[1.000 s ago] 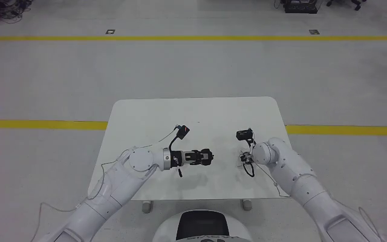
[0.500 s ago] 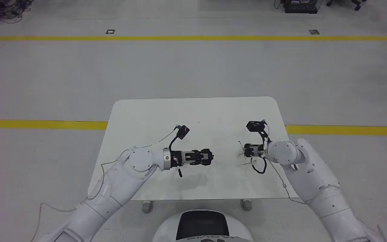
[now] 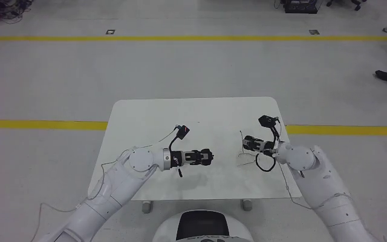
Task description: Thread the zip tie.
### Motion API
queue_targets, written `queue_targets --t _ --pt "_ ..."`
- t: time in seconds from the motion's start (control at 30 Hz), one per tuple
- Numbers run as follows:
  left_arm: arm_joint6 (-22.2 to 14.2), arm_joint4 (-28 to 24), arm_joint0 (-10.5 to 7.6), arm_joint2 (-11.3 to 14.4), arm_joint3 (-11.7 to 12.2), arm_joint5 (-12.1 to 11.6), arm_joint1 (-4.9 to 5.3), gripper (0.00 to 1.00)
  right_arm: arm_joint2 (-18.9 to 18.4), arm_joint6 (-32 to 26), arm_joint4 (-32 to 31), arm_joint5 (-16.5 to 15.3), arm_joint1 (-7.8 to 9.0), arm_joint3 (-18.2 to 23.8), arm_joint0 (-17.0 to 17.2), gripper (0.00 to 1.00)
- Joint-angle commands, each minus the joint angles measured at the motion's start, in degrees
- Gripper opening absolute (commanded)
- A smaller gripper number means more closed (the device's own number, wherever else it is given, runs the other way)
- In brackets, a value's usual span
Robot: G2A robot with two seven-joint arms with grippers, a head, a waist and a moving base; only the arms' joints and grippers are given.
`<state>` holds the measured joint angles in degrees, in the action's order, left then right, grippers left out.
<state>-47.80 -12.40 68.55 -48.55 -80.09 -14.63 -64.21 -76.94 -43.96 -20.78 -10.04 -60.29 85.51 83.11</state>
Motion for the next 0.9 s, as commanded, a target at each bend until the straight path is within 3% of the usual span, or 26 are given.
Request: queue_targets --t 0.0,0.07,0.17,0.53,0.63,0.7,0.87 --pt "0.0 0.0 0.0 0.0 0.0 0.0 0.0 0.0 -2.0 3.1 2.3 -4.3 0.19 0.7 2.8 0.0" --pt "0.0 0.0 0.0 0.0 0.0 0.0 0.0 0.0 -3.6 6.1 4.8 -9.4 0.39 1.3 5.8 0.0" --pt "0.0 0.0 0.0 0.0 0.0 0.0 0.0 0.0 -3.4 7.7 6.2 -9.4 0.61 3.7 8.7 0.0" --pt "0.0 0.0 0.0 0.0 0.0 0.0 0.0 0.0 -3.0 7.2 6.1 -9.4 0.64 3.5 8.8 0.0" --pt "0.0 0.0 0.0 0.0 0.0 0.0 0.0 0.0 -3.0 11.3 7.9 -9.4 0.37 2.6 8.8 0.0" --pt "0.0 0.0 0.0 0.0 0.0 0.0 0.0 0.0 -3.4 15.4 11.6 -9.4 0.18 4.2 10.1 0.0" --pt "0.0 0.0 0.0 0.0 0.0 0.0 0.0 0.0 -3.6 27.9 11.8 -9.4 0.28 12.5 17.3 0.0"
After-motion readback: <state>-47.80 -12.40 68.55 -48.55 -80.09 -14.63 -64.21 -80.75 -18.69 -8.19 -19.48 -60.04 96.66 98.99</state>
